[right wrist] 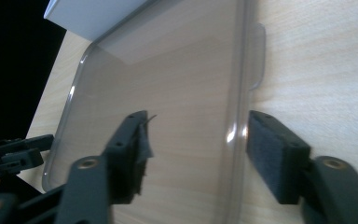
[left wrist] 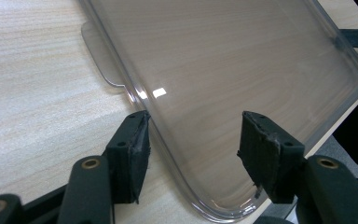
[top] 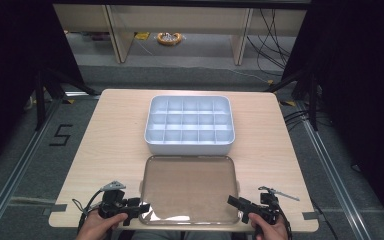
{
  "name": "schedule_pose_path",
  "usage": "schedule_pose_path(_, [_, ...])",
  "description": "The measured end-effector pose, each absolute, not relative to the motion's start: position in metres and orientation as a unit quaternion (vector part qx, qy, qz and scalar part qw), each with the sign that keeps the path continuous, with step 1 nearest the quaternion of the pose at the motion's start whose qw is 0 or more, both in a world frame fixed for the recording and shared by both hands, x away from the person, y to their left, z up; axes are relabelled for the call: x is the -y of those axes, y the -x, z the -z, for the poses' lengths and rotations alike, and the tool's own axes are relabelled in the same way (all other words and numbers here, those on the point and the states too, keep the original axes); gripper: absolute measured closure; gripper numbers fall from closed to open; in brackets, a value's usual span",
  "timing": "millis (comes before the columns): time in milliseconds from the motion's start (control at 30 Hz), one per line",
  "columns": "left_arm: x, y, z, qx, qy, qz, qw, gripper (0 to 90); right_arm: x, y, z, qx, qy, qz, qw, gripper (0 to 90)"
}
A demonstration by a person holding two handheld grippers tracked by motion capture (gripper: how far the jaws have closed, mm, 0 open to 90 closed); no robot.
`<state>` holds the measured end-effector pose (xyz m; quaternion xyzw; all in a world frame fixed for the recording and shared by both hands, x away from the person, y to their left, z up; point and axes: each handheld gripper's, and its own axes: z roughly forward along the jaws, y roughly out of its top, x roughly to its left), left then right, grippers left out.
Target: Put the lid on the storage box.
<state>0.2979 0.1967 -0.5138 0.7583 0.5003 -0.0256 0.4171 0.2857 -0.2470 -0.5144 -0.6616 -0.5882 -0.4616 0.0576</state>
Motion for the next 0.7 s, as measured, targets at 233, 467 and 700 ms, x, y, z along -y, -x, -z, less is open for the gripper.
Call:
schedule_pose_path(233, [-0.197,-0.295,0.514,-0.500,-0.753,0.035,0.426,41.4,0.253,-0.278,0.521,0.577,0.652,0.477,0.123,59.0])
schedule_pose_path(467, [-0.197,-0.296,0.515,-0.494,-0.754,0.045,0.431,36.7,0.252,-0.278,0.517,0.641,0.586,0.493,0.053,61.1])
schedule_pose_path(700, [-0.194,-0.295,0.514,-0.481,-0.763,0.037,0.429,27.0,0.249,-0.269,0.501,0.676,0.523,0.519,0.000,59.8])
